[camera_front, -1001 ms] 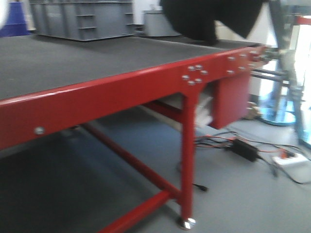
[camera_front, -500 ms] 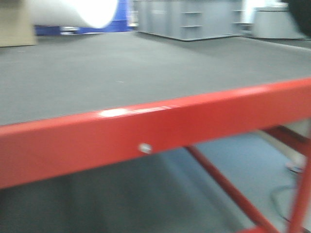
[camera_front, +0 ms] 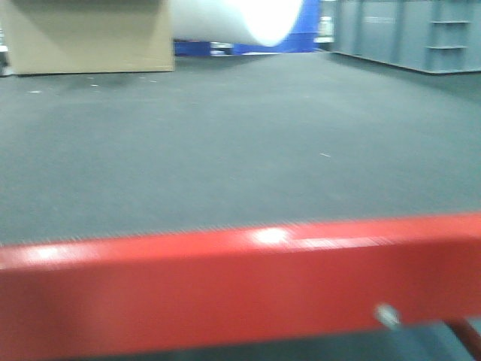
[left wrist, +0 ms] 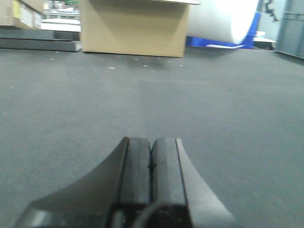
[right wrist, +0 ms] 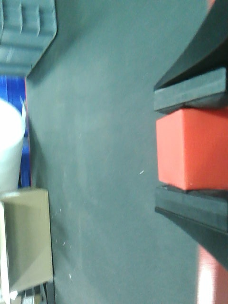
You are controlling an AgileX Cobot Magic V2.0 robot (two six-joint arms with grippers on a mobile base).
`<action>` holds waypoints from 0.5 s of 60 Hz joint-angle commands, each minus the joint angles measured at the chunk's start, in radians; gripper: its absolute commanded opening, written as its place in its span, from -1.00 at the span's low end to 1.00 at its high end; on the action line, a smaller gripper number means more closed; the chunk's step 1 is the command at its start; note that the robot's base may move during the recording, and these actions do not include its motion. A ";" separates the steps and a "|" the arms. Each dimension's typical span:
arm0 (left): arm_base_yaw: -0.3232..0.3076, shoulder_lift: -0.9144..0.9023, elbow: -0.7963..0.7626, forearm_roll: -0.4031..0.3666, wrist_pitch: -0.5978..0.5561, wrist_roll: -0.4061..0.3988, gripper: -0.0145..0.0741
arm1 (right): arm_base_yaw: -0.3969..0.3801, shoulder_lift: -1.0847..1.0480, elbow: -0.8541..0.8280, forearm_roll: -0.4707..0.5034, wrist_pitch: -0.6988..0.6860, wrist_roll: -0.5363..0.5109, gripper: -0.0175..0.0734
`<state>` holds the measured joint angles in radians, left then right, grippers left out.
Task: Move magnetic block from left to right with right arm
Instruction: 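Drive the base up to the other carpeted platform, cube held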
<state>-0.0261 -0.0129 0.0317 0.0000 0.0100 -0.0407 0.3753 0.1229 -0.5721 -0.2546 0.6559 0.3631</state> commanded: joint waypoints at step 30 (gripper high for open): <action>-0.006 -0.011 0.010 0.000 -0.093 -0.007 -0.94 | -0.003 0.018 -0.026 -0.020 -0.092 -0.008 -0.26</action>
<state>-0.0261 -0.0129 0.0317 0.0000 0.0100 -0.0407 0.3753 0.1229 -0.5721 -0.2546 0.6559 0.3631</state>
